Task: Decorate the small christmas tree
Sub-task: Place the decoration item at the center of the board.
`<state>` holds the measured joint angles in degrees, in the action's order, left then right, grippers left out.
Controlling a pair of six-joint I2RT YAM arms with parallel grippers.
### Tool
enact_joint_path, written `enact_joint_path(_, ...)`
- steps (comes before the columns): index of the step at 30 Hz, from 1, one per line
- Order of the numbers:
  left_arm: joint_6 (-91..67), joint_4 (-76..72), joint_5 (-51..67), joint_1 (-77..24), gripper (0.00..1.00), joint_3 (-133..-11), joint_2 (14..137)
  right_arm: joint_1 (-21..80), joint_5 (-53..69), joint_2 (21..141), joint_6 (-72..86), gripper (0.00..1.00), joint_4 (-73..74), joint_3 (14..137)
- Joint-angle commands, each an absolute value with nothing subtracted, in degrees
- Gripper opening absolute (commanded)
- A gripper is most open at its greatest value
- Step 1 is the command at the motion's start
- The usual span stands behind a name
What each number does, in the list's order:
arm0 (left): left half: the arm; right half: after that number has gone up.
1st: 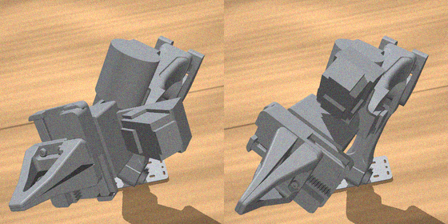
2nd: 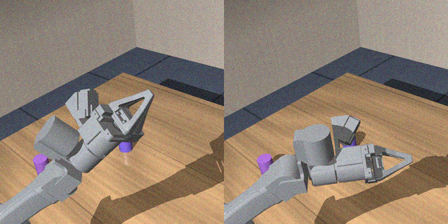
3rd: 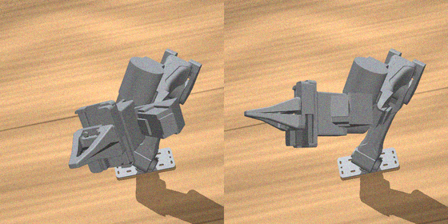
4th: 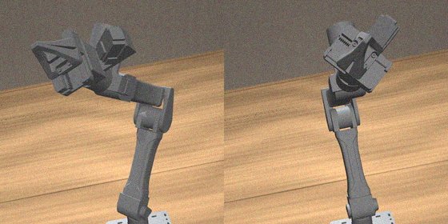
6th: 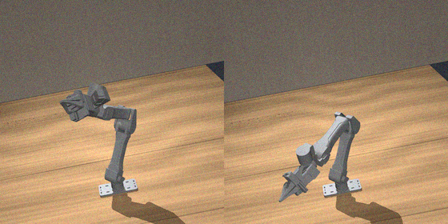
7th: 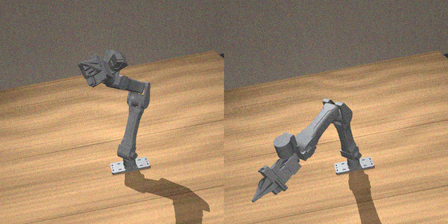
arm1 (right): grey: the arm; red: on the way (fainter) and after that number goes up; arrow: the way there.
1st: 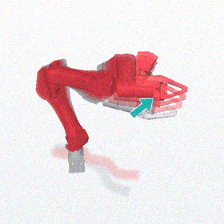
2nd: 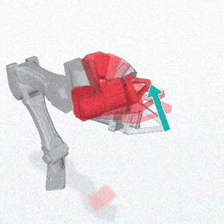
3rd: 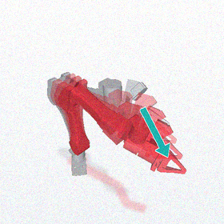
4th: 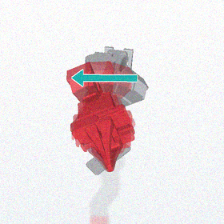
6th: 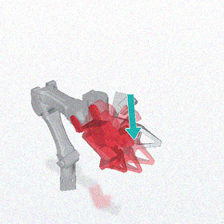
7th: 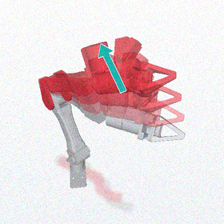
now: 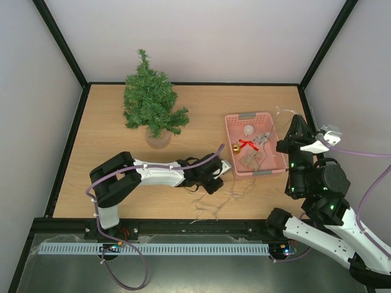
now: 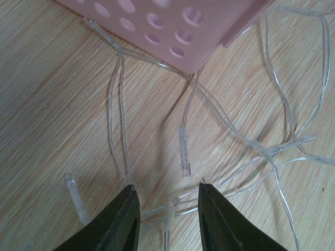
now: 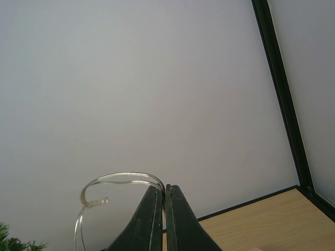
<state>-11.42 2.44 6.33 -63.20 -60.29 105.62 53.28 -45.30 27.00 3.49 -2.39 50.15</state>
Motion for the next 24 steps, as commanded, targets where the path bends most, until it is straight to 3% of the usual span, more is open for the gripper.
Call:
enact_joint_path(1, -10.5, 1.0, 5.4, -63.5, 0.30, -60.8, 106.8, 53.5, -45.0, 26.4, 2.8, 0.02, -2.6, 49.6)
enact_joint_path(9, -10.5, -0.4, 6.0, -63.5, 0.14, -58.3, 104.5, 53.5, -45.0, 26.4, 2.7, 0.02, -2.9, 49.4)
enact_joint_path(18, -11.4, -0.9, 7.3, -63.5, 0.21, -57.7, 105.5, 53.5, -44.5, 26.6, 3.2, 0.02, -3.3, 49.0)
enact_joint_path(24, -11.4, -1.2, 5.5, -63.5, 0.07, -56.9, 102.9, 53.5, -44.5, 26.7, 3.2, 0.02, -3.0, 48.5)
